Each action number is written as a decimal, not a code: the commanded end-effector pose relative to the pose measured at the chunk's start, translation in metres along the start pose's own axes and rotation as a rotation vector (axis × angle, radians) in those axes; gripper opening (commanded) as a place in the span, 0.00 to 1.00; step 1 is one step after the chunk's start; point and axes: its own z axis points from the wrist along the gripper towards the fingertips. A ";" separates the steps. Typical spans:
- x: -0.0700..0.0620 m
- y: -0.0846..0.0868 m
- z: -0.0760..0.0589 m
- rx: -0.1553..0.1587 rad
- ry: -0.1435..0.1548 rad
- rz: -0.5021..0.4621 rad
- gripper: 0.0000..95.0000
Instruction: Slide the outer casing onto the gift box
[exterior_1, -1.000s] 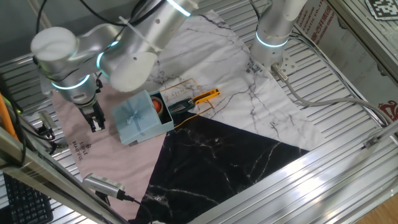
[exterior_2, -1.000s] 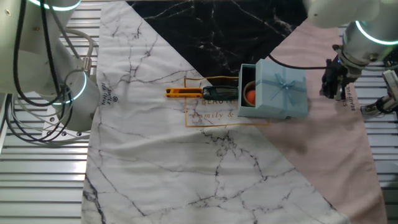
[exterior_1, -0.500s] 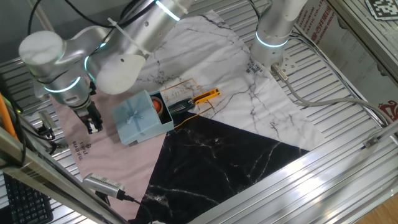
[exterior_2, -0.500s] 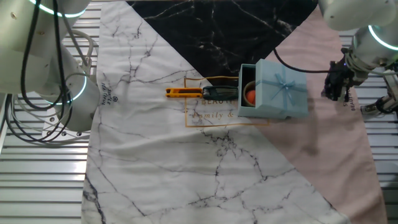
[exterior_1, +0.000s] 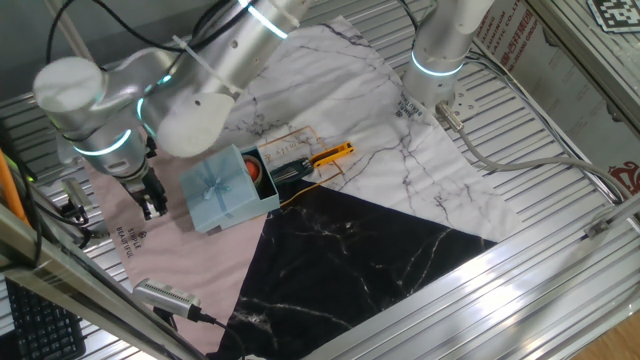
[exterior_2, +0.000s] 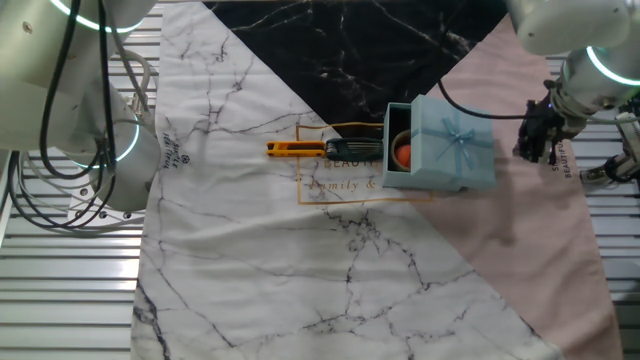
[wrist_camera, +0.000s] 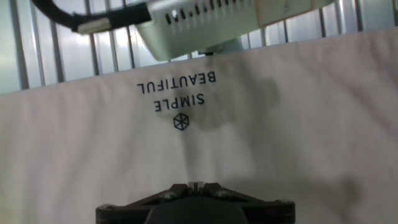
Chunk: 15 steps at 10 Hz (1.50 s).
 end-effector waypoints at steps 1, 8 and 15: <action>0.000 0.001 0.001 -0.001 0.015 0.006 0.00; 0.006 -0.002 0.012 0.006 0.082 0.009 0.00; 0.010 -0.003 0.020 0.008 0.126 0.020 0.00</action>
